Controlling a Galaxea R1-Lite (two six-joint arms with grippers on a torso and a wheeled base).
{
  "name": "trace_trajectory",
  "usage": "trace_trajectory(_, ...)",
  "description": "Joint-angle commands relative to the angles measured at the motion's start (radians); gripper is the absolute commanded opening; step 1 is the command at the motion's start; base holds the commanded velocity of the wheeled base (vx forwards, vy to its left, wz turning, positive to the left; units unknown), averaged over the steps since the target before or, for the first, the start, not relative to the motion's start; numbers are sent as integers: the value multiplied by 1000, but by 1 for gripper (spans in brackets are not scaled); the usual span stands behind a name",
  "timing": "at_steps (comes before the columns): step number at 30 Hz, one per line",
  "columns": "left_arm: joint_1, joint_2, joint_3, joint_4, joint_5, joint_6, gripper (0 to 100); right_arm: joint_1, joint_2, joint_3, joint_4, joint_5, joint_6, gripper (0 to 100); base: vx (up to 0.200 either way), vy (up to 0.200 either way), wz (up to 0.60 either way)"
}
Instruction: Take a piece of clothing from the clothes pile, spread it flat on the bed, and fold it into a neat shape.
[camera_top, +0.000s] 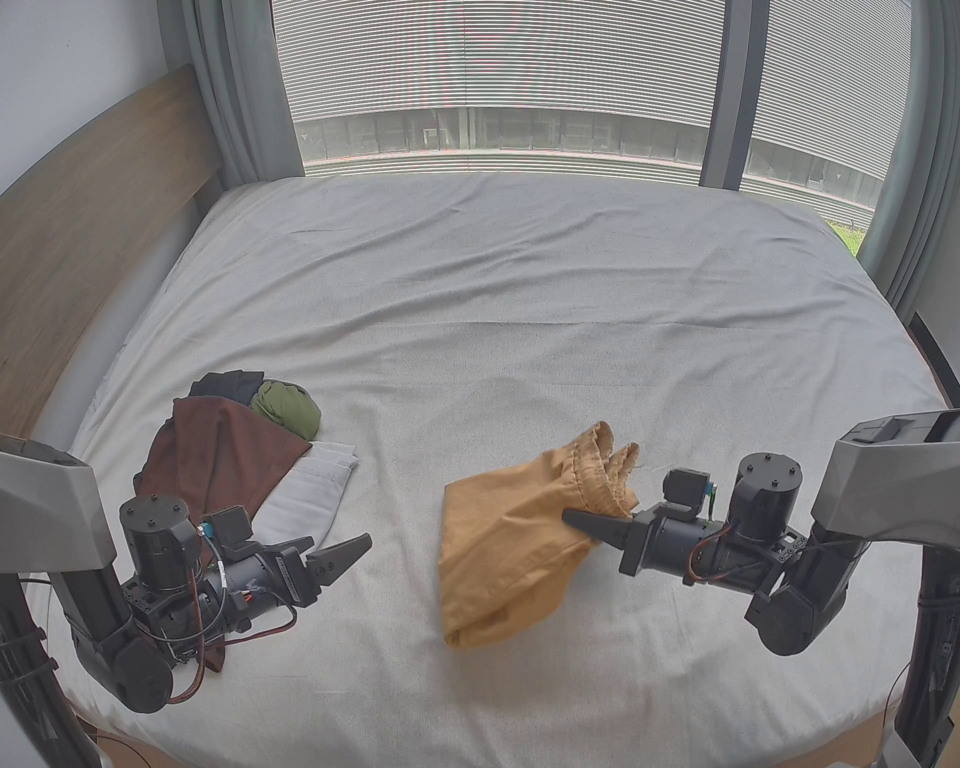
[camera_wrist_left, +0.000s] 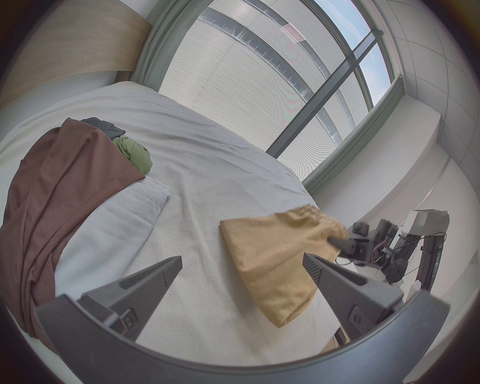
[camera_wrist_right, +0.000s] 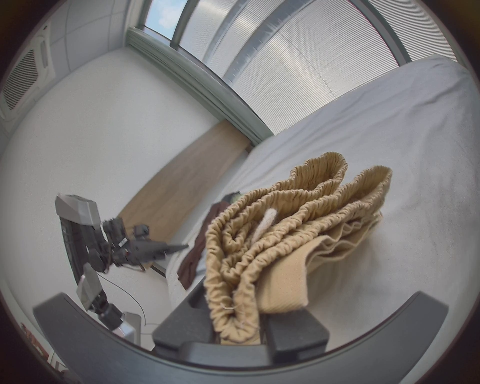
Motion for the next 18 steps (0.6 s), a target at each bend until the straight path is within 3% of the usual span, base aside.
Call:
trace_trajectory(1,0,-2,7,0,-4,1,100,34,-69,-68,6,2,27,0,0,0,0)
trace_trajectory(18,-5,0,39,0,-7,-2,100,23,-72,-321,162,2,73,0,0,0,0)
